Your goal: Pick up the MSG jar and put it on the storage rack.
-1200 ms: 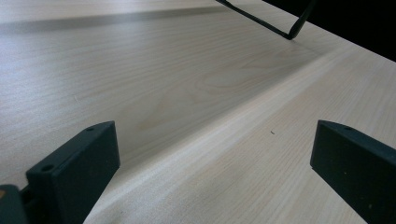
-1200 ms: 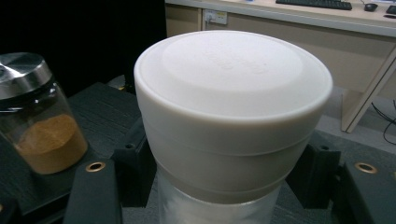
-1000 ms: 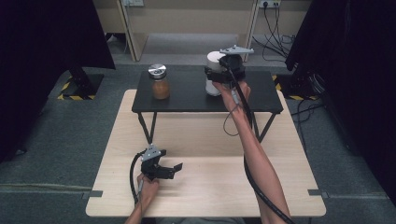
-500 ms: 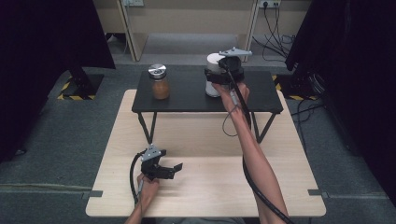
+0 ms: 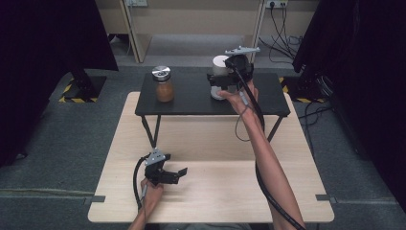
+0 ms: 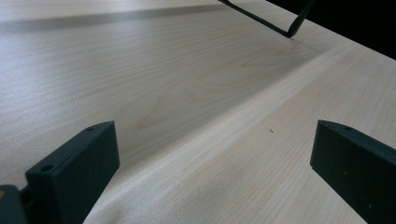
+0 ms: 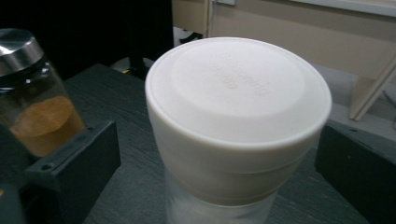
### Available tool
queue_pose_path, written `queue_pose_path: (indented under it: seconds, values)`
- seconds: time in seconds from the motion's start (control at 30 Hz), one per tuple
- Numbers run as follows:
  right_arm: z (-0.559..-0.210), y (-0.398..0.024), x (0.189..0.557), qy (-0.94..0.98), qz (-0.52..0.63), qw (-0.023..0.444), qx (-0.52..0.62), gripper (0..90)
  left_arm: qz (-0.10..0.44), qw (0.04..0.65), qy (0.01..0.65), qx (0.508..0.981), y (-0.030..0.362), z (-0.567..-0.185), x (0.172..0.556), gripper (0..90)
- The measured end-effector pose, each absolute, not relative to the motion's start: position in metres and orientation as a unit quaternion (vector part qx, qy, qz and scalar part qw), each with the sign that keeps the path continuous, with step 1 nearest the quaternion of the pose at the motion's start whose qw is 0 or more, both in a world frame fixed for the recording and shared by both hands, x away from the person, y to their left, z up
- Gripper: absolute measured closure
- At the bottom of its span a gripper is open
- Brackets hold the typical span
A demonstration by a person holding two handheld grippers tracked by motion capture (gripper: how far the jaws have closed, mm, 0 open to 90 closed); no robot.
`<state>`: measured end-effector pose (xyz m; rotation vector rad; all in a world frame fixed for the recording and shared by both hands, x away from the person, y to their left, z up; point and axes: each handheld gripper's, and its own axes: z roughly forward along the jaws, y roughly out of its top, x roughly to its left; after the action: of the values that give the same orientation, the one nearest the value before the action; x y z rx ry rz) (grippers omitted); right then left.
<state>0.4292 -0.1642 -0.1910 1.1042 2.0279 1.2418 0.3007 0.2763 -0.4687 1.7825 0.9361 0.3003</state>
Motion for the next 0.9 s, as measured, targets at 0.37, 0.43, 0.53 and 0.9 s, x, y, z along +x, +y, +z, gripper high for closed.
queue_pose_path:
  seconds: [0.37,0.43,0.53,0.9]
  values:
    - [-0.19,-0.168,0.421,0.743,0.455,0.266,0.412,0.1,0.125,0.525,0.39,0.746,0.276,-0.469,0.301,0.6]
    - [-0.191,-0.17,0.418,0.743,0.456,0.265,0.412,0.2,0.125,0.526,0.39,0.746,0.276,-0.469,0.301,0.6]
    - [-0.193,-0.173,0.41,0.742,0.459,0.268,0.408,0.2,0.125,0.525,0.391,0.745,0.276,-0.469,0.301,0.6]
    - [-0.203,-0.193,0.387,0.755,0.466,0.25,0.386,0.2,0.124,0.524,0.389,0.747,0.276,-0.469,0.301,0.6]
